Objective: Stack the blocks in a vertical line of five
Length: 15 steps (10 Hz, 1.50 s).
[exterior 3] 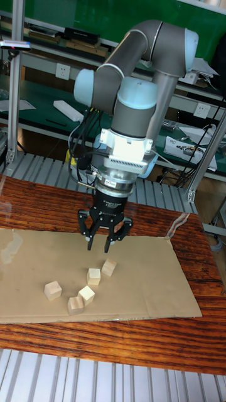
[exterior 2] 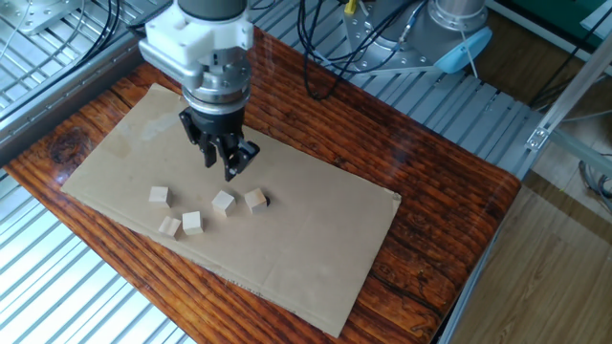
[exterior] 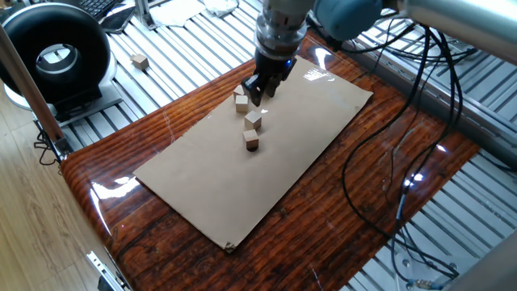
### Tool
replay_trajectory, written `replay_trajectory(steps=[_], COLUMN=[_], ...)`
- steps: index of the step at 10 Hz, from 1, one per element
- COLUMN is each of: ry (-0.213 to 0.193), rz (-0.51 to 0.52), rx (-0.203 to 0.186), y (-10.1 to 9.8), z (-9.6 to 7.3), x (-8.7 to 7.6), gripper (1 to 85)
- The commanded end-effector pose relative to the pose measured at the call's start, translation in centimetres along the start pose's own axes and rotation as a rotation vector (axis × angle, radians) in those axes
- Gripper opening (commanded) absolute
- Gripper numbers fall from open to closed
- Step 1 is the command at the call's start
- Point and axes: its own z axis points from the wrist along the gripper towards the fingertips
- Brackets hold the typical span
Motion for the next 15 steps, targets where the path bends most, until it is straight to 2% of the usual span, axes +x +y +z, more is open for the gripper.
replay_trajectory(steps=[1,3,6,8,9,10,11,12,13,14,15], ry=[-0.015,-0.026,-0.051,-0.057,-0.061,-0.042,-0.023,-0.019,-0.037,-0.052,-0.045], rz=[-0.008,-0.009,-0.060,-0.056,-0.066,-0.078,-0.063,-0.031,0.001,0.016,0.040], rx=[-0.006,-0.025,0.022,0.004,0.015,0.022,0.025,0.009,-0.049,-0.081,-0.094], y=[0.7,0.9,-0.2,0.5,0.2,0.0,-0.1,0.3,1.8,2.7,3.0], z=[-1.2,-2.1,0.3,0.3,0.3,0.4,0.4,0.4,0.3,0.3,0.2], x=[0.9,2.1,2.0,2.0,1.9,2.4,2.8,3.0,2.5,2.1,2.2], gripper=[41.3,41.3,41.7,41.7,41.7,41.0,36.0,32.7,33.0,38.0,38.7])
